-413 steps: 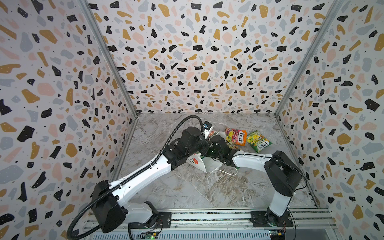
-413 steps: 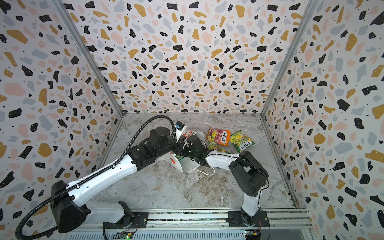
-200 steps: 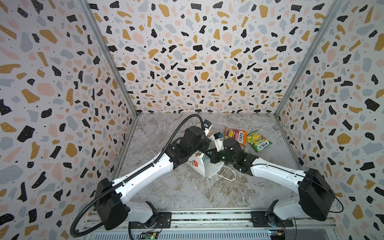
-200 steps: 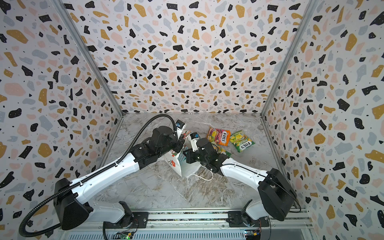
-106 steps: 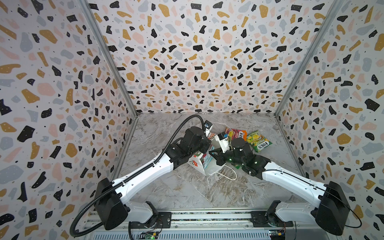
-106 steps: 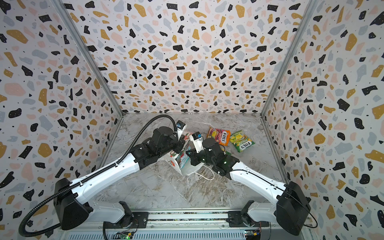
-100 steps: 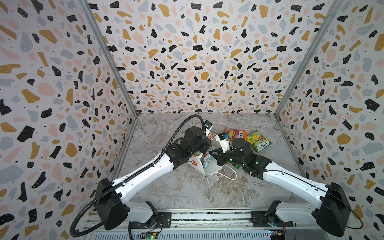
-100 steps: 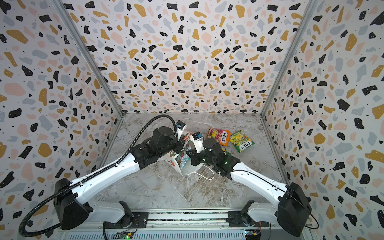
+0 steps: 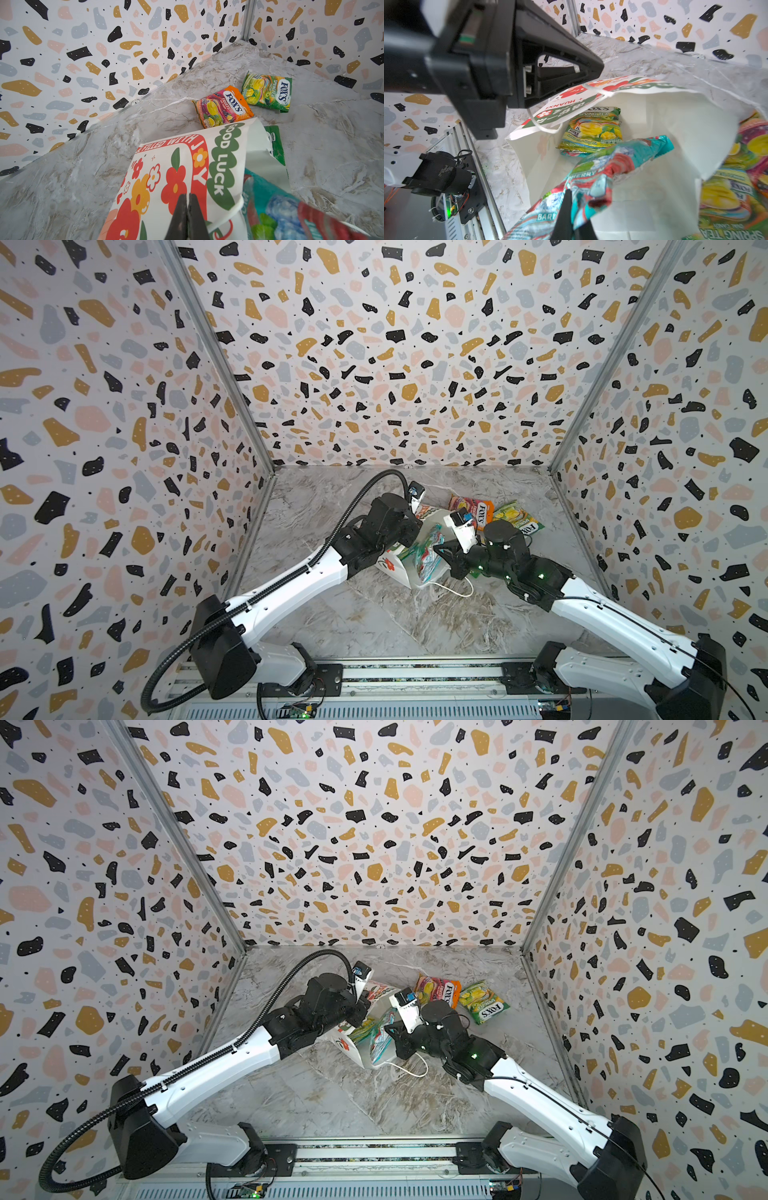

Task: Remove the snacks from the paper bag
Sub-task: 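Pull the teal Mint Blossom packet up out of the bag with the right gripper, then lower the teal packet onto the table beside the bag and open the right gripper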

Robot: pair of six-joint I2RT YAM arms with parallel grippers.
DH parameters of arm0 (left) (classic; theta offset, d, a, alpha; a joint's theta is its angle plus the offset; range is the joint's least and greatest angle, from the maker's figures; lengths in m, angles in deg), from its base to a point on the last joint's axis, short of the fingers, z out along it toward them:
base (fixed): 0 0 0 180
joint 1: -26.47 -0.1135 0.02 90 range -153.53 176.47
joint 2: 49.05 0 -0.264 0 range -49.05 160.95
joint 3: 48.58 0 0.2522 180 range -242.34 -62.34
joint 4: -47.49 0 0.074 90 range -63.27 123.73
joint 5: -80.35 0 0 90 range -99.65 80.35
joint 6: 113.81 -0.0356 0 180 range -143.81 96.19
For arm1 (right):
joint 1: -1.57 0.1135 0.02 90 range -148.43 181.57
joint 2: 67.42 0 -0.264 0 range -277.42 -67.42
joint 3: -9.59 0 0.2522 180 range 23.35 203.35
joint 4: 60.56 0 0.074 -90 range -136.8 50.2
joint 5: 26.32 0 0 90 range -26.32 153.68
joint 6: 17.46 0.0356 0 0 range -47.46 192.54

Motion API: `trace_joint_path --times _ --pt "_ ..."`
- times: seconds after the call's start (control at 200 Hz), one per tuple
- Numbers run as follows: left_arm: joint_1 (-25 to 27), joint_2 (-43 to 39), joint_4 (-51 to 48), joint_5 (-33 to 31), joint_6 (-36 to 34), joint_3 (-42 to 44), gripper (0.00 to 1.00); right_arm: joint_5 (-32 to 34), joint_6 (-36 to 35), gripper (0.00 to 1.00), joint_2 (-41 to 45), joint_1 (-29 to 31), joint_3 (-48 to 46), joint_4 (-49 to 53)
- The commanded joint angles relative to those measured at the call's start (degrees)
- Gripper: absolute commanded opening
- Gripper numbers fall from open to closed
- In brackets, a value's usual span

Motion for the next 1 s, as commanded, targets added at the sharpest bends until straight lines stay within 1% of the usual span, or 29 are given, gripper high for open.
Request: trace_joint_path --times 0.0,0.295,0.416,0.521,0.696,0.841,0.996 --pt "0.14 0.51 -0.44 -1.63 -0.38 -1.73 0.0 4.43 -3.3 0.0 4.89 -0.56 3.06 1.65" --pt "0.18 0.46 -0.55 -1.63 -0.38 -1.84 0.0 6.69 -3.47 0.0 10.34 -6.17 5.65 8.14" --pt "0.23 0.52 -0.59 -1.62 -0.44 -1.78 0.0 5.66 -2.82 0.0 11.9 -10.4 5.38 9.35" --pt "0.31 0.48 -0.62 -1.63 -0.47 -1.86 0.0 6.77 -2.0 0.0 13.26 -13.69 4.81 10.12" --pt "0.3 0.49 -0.77 -1.63 -0.42 -1.89 0.0 8.35 -0.68 0.0 14.09 -20.89 3.41 12.12" --pt "0.32 0.37 -0.84 -1.72 -0.5 -1.88 0.0 6.9 0.55 0.0 13.57 -27.7 0.8 12.97" --pt "0.27 0.36 -0.83 -1.76 -0.58 -1.91 0.0 3.18 1.82 0.0 13.07 -34.32 -3.57 12.16"
